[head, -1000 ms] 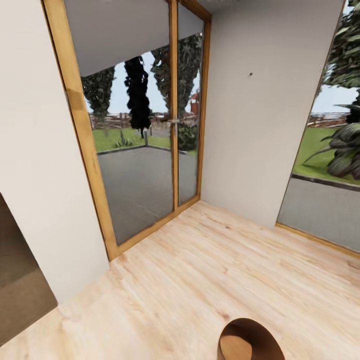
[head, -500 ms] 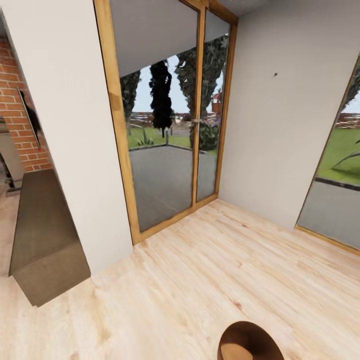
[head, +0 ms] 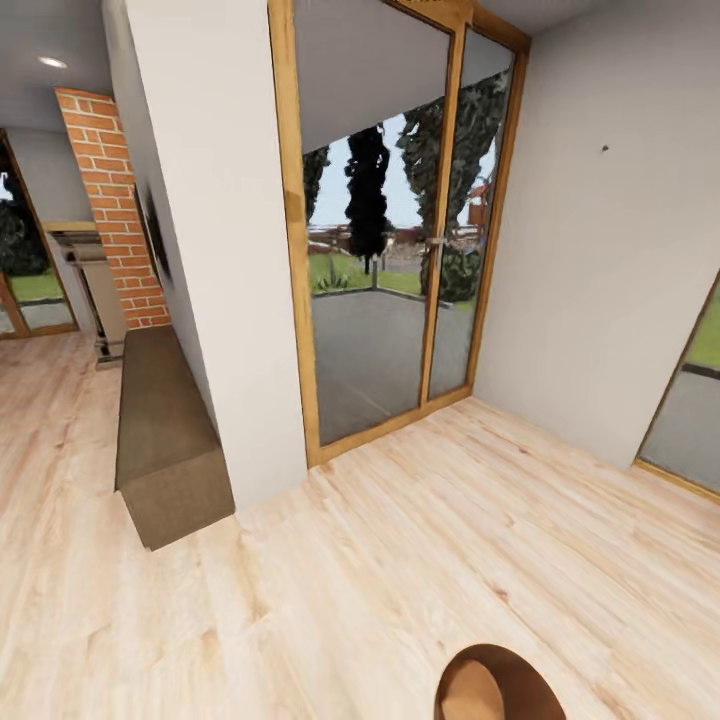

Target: Put the three can of soda from the living room inside the tash can in the kitchen.

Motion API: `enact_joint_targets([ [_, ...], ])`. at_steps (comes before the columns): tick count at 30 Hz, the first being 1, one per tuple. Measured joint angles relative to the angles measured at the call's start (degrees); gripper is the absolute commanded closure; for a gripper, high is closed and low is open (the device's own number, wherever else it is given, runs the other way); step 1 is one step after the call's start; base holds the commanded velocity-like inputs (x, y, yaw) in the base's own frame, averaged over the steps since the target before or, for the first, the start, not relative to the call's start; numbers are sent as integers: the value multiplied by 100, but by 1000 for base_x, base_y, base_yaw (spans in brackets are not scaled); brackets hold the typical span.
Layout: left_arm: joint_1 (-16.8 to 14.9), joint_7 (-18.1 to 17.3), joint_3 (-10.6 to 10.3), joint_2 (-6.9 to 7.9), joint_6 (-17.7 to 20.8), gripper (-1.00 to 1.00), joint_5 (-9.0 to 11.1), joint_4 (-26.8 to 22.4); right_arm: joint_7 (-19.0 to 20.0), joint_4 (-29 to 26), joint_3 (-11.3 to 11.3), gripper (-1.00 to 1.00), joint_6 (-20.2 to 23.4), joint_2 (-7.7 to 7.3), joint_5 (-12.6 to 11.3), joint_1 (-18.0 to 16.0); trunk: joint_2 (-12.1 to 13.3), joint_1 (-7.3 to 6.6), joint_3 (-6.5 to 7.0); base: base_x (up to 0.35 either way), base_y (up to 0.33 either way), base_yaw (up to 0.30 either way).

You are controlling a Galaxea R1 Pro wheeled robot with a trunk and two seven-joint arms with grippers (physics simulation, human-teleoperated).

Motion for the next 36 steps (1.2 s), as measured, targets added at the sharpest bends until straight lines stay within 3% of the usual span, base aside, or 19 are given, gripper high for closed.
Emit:
enact_joint_targets([
  [26,0,7,0,0,3,-100,-7,7,1,17,16,100,0,2,3,-1,0,0,0,-325,0,255],
  [36,2,-49,18,18,-5,-100,8,8,0,58,13,100,0,2,4,-8,0,0,0,-79,0,61],
])
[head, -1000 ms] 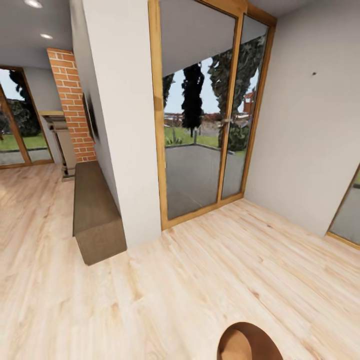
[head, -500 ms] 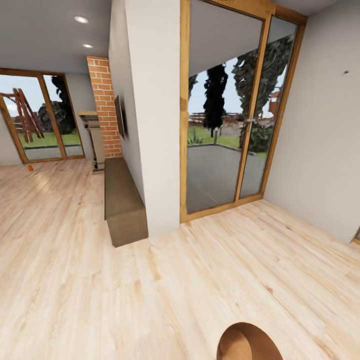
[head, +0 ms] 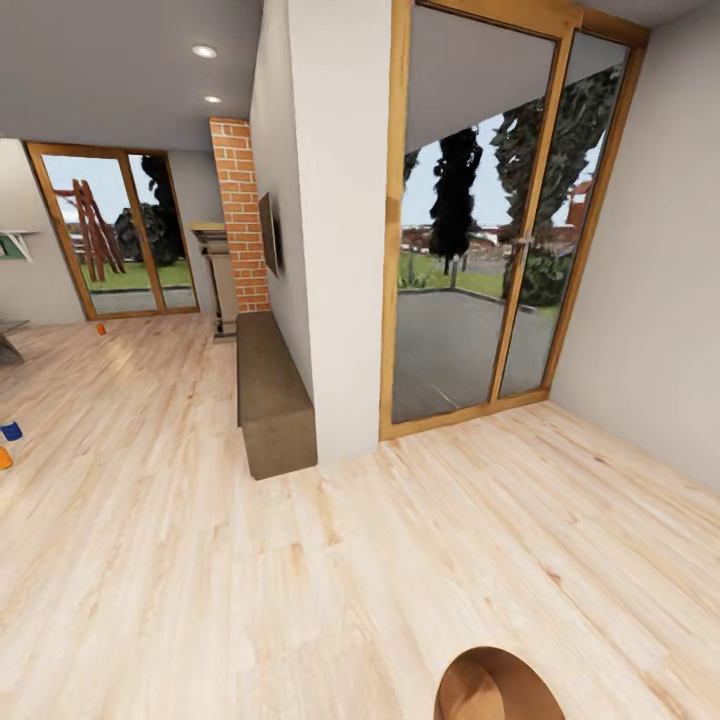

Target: Put the three can of soda from the living room inside the tash can in the kitchen.

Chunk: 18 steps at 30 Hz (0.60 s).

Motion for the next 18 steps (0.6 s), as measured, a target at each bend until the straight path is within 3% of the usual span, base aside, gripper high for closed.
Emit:
enact_joint_targets([
  [8,-2,-3,-4,7,-1,-100,2,-1,-1,10,5,100,0,5,9,1,0,0,-43,67,0,59],
  [18,-4,-4,-9,8,8,-100,-29,8,-1,14,32,100,1,9,18,0,0,0,-123,229,20,91],
])
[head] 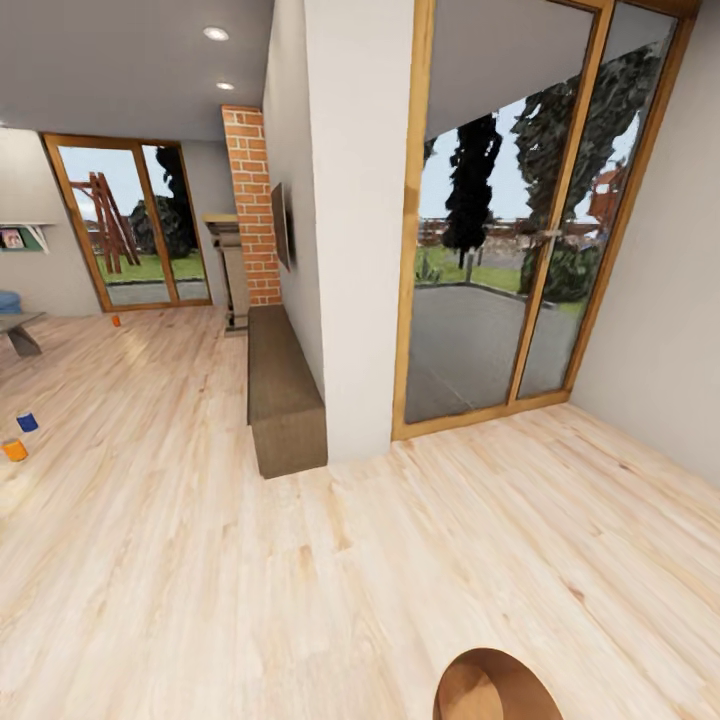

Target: Put the three can of soda from the living room inside the tash can in the kitchen.

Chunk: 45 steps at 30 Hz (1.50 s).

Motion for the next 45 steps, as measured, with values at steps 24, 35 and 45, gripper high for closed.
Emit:
enact_joint_targets([
  [24,-1,0,1,0,0,-100,11,0,2,-2,21,100,-1,-7,2,-1,0,0,-173,175,192,104],
  [35,-1,0,8,0,10,-100,12,0,3,97,22,100,-1,-12,25,0,0,0,-177,93,260,6],
  [45,-1,0,16,0,17,-100,11,0,-9,96,28,100,0,10,37,-1,0,0,-212,95,260,141],
])
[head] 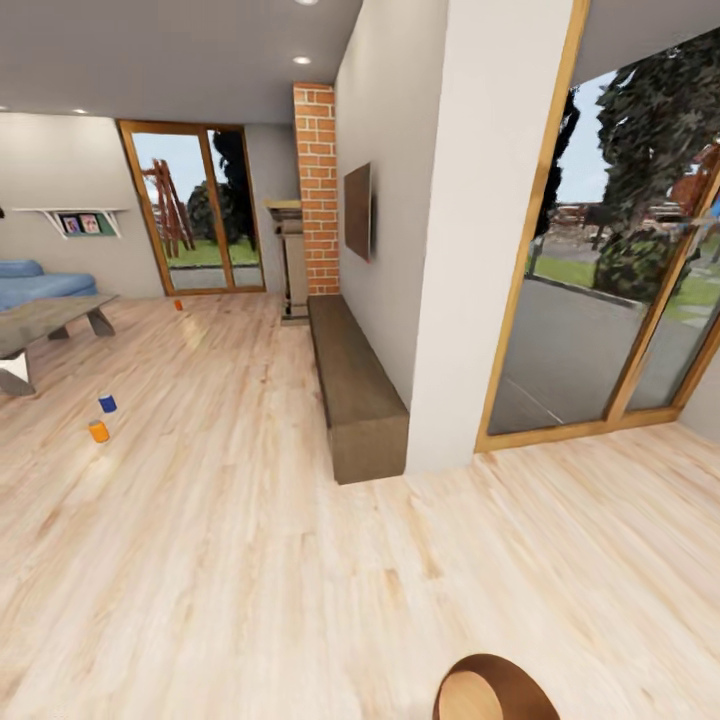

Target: Put the three can of soda from the living room inside the tash can in the kitchen.

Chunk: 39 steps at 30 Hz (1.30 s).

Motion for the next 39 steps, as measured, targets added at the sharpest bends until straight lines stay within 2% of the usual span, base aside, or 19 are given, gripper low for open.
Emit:
enact_joint_targets([
  [17,0,0,-3,0,2,-100,0,4,-50,8,1,100,0,5,-2,0,0,0,-91,106,228,197],
  [20,0,0,5,0,9,-100,0,16,-49,8,2,100,0,5,-7,0,0,0,-107,173,83,199],
  [28,0,0,-5,0,2,-100,9,417,-51,8,1,100,0,0,-2,0,0,0,-150,256,20,199],
  [39,0,0,-9,0,0,-100,9,465,-51,34,1,100,1,-1,-10,0,0,0,-210,313,31,199],
])
